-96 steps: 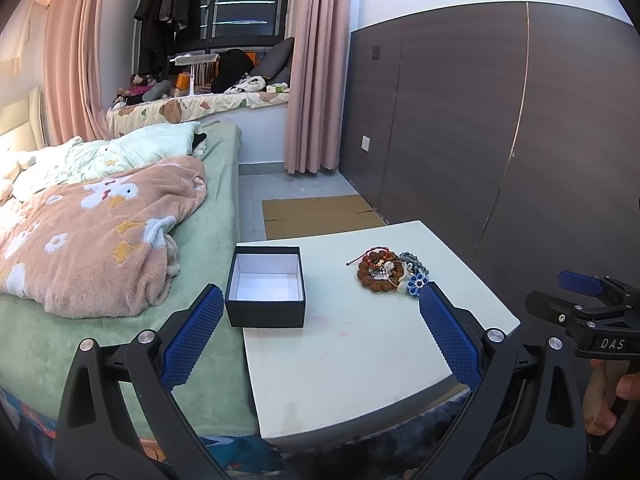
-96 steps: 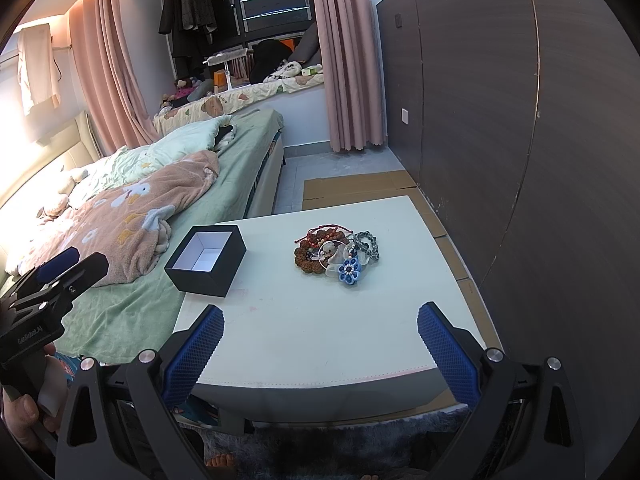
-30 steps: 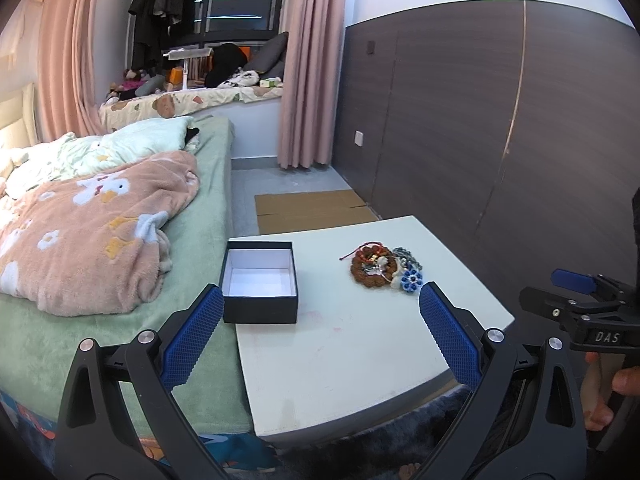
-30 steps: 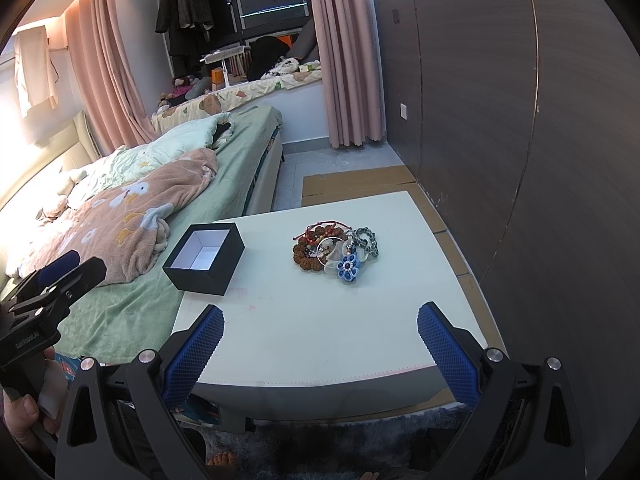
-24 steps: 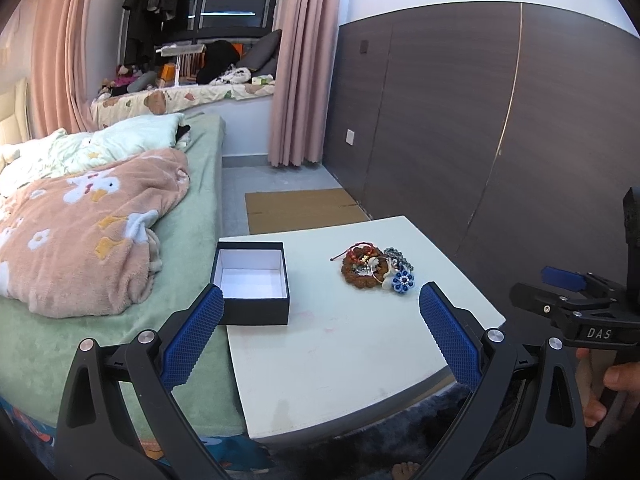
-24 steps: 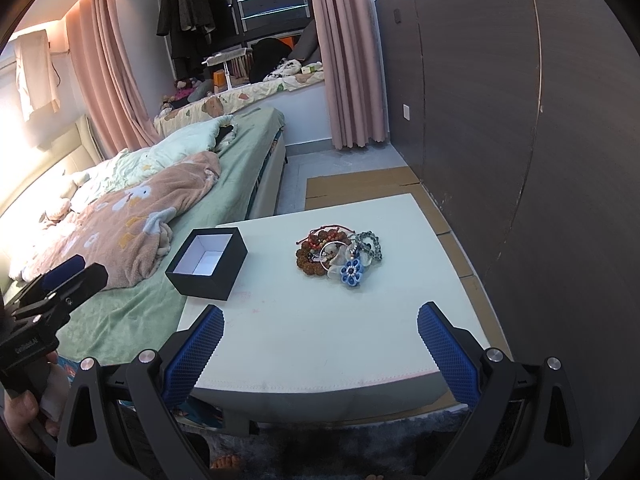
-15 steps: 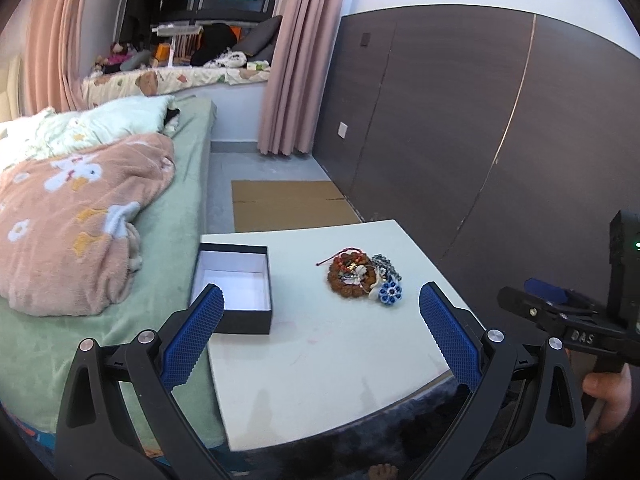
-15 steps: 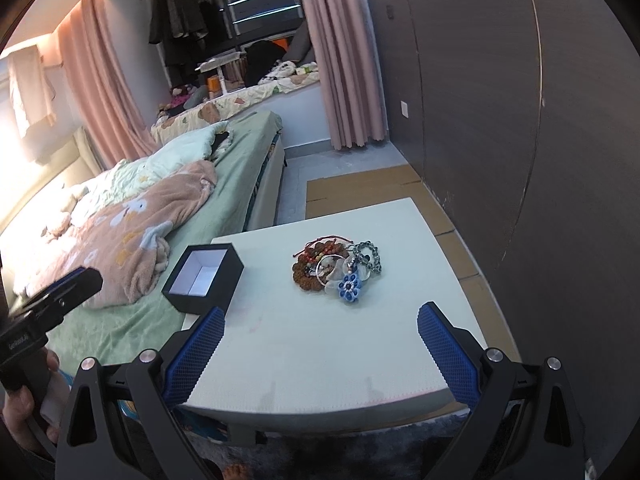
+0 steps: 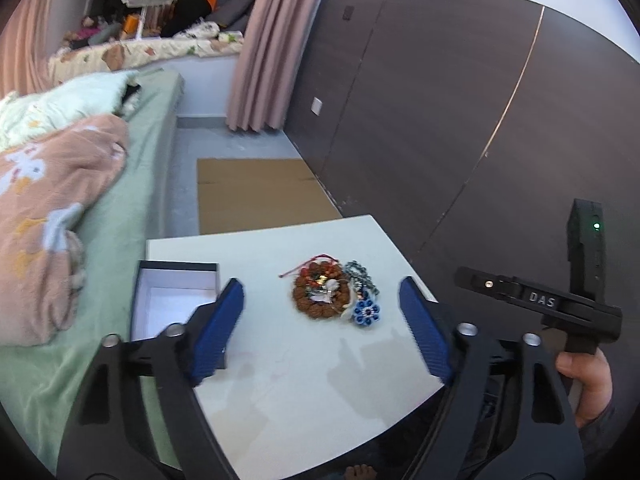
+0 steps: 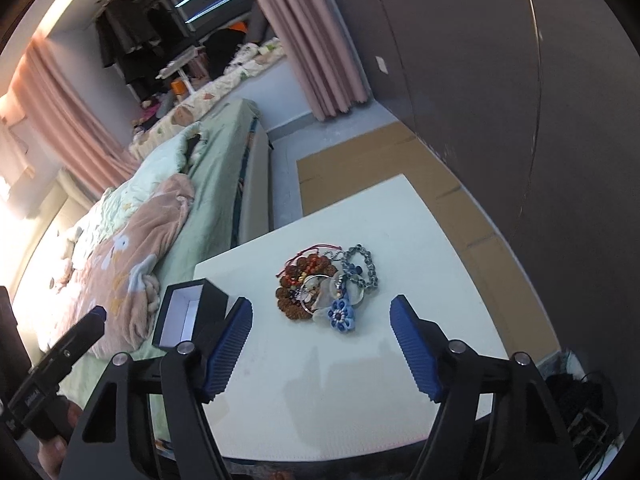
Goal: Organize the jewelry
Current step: 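Reach the right gripper into the pile and grasp the blue flower bracelet, then carry the blue flower bracelet into the black box and open the right gripper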
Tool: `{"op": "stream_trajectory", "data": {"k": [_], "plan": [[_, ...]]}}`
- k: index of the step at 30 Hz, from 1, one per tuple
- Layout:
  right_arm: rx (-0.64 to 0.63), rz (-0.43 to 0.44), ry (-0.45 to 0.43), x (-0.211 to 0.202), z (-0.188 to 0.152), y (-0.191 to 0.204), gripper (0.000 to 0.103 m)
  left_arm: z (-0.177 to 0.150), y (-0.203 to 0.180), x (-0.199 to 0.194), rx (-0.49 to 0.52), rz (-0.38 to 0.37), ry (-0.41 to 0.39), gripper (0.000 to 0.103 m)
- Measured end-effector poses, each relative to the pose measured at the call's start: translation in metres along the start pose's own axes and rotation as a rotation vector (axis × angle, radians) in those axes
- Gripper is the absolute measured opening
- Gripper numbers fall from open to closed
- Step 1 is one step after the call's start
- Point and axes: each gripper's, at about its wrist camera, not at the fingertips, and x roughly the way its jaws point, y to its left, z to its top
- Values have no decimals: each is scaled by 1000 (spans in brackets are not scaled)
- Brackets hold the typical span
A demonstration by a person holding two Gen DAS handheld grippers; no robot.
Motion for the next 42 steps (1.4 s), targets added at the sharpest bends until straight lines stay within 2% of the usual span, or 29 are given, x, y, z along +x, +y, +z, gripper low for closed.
{"op": "stream_trajectory", "data": {"k": [3,10,13,21,25,27,29,34,37,38,42], "plan": [[35,11,29,14,8,-8,66,8,0,25,-18,-25,59,59],[100,62,51,42,5,-28,65,13,-7,74,-42,-35,147,58],[142,94,83,58,-1,-37,59,12,-7,99,-51,-50,195,48],[222,150,183,101,-11,-52,54,-6,-3,149,-79,-102,255,39],[244,182,205,111,-13,-54,52,-14,-3,171,-56,-82,285,37],[246,159,217,119,-14,-57,49,-17,2,184,-80,-104,310,32],[262,158,239,127,-16,-60,44,-19,3,193,-80,-106,320,30],[249,143,249,135,-15,-59,44,-26,0,212,-65,-118,351,30],[251,143,261,141,-16,-58,44,-32,0,220,-71,-112,364,13],[247,140,266,143,-17,-56,43,-32,0,220,-70,-107,367,4],[232,134,289,153,-17,-49,42,-31,-6,208,-38,-115,337,4]]}}
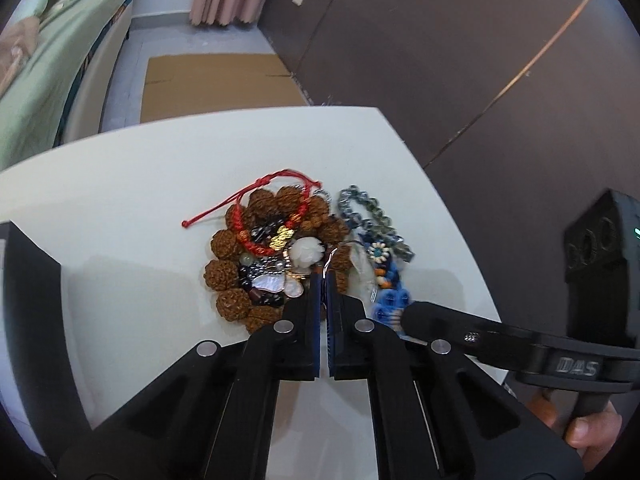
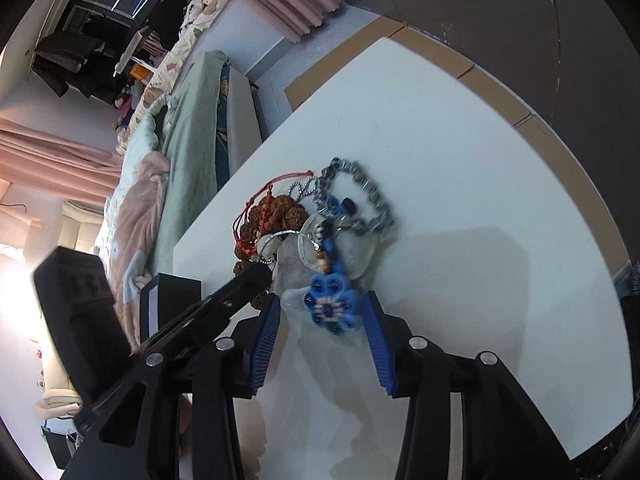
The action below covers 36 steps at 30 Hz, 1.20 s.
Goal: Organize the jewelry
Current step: 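Carry the blue flower bracelet into the black box and open the right gripper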
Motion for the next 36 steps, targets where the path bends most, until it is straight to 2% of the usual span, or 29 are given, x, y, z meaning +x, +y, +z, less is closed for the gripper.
{"op": "stream_trajectory", "data": {"k": [1,3,4,7,8,15,24,30,32,36], "plan": [[-5,-4,3,2,0,1,41,0,0,-3,2,-4,-4,3],[-8,-18,14,6,-2,2,29,0,-1,-8,2,-7,-14,3],[-6,-19,17,8,-2,2,18,-1,-3,-12,5,-4,-20,3],[-4,4,-9,2,-4,3,15,-1,-3,-25,2,-16,-39,3],[-8,24,-19,-3,-5,4,8,-1,-4,-29,1,-20,-45,3],[-30,110,-96,-36,-12,16,8,-2,-9,-69,1,-35,-111,3],[-60,209,-168,-63,-23,33,8,-9,0,-109,-3,-16,-163,3],[-24,319,-141,-57,-28,41,8,-16,15,-133,-15,-16,-192,3],[-36,325,-134,-52,-30,49,8,-18,18,-138,-16,-19,-196,3],[-54,397,-117,-42,-35,67,8,-21,23,-139,-19,-16,-185,3]]}}
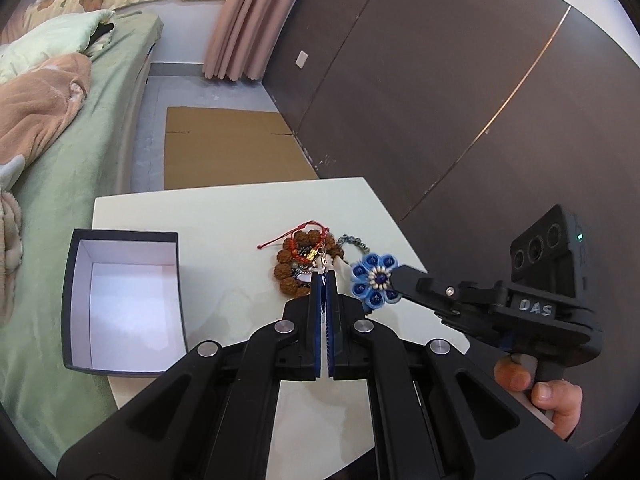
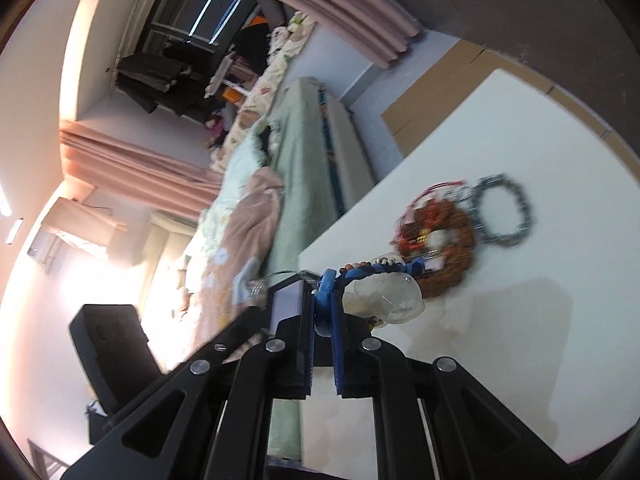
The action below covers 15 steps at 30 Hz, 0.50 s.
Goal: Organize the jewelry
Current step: 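Carry the blue flower bracelet into the black box and open the right gripper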
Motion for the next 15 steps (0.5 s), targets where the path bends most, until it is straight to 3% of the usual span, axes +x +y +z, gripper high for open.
{"op": "stream_trajectory", "data": {"k": [5,11,15], "plan": [[-24,51,-10,8,-4,19,8,1,7,0,-31,-33,13,3],[-16,-18,-1,26,-6,17,8,4,17,-13,-69,-101,-14,3],[-30,-40,10,36,-5,19,8,6,27,-25,-88,-108,-38,3]]}}
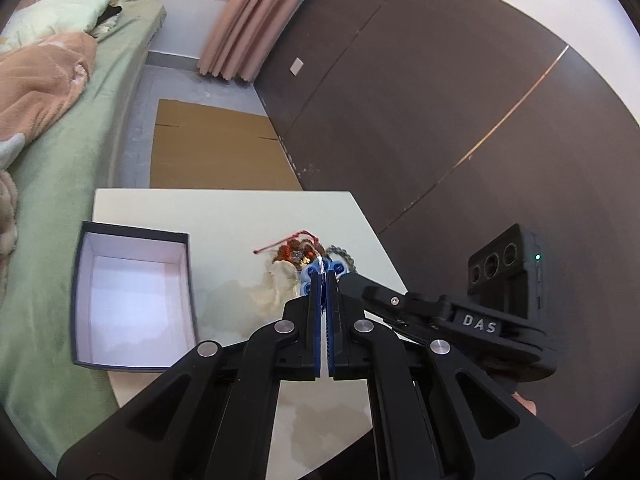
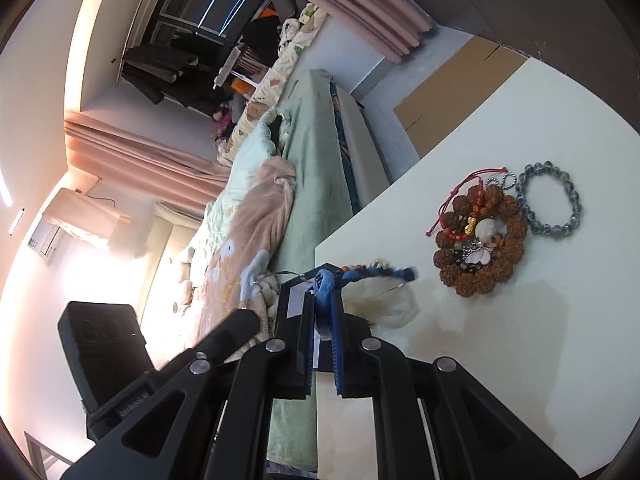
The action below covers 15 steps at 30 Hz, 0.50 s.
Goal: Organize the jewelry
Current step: 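Carry the blue flower bracelet into the black box and open the right gripper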
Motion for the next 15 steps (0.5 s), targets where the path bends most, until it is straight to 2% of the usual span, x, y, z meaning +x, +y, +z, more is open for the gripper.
{"op": "stream_trajectory", "data": {"k": [5,12,15], "plan": [[-8,-21,22,16,-2,3,8,6,9,-23,-6,1,-53,3],[-47,47,38,27,-3,29,8,10,37,-37,-37,109,-69,3],[-81,64,55,34,-3,46,8,10,49,-42,-58,122,-58,3]]}}
